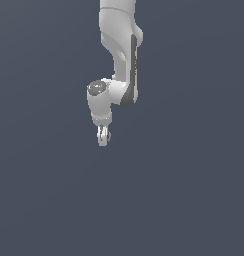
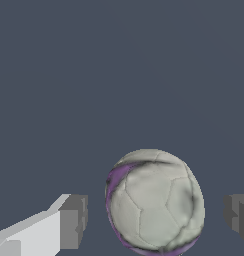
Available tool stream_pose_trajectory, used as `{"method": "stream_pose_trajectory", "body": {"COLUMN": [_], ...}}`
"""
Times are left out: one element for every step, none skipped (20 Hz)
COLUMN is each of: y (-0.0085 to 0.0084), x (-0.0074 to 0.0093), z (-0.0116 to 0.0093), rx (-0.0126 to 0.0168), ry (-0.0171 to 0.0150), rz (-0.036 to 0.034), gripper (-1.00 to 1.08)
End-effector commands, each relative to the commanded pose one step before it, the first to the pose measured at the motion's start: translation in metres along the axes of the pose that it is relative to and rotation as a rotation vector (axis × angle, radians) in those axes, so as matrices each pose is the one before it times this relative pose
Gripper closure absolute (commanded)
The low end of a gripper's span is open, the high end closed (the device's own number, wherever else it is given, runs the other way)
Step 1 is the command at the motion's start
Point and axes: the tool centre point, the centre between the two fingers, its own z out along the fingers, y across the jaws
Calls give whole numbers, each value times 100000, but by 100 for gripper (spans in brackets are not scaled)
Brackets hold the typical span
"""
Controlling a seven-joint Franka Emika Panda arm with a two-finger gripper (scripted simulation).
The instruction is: Pick up the object and move it to a goal position.
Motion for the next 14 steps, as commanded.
{"method": "stream_pose_trajectory", "body": {"y": [1, -6, -5, -4, -3, -1, 0, 0, 0, 0, 0, 0, 0, 0], "x": [11, -14, -11, -8, -5, -2, 0, 0, 0, 0, 0, 0, 0, 0], "z": [915, 242, 188, 134, 80, 27, 0, 0, 0, 0, 0, 0, 0, 0], "rx": [53, 0, 0, 0, 0, 0, 0, 0, 0, 0, 0, 0, 0, 0], "ry": [-18, 0, 0, 0, 0, 0, 0, 0, 0, 0, 0, 0, 0, 0], "rz": [126, 0, 0, 0, 0, 0, 0, 0, 0, 0, 0, 0, 0, 0], "gripper": [-92, -92, -92, -92, -92, -92, 108, 108, 108, 108, 108, 108, 108, 108]}}
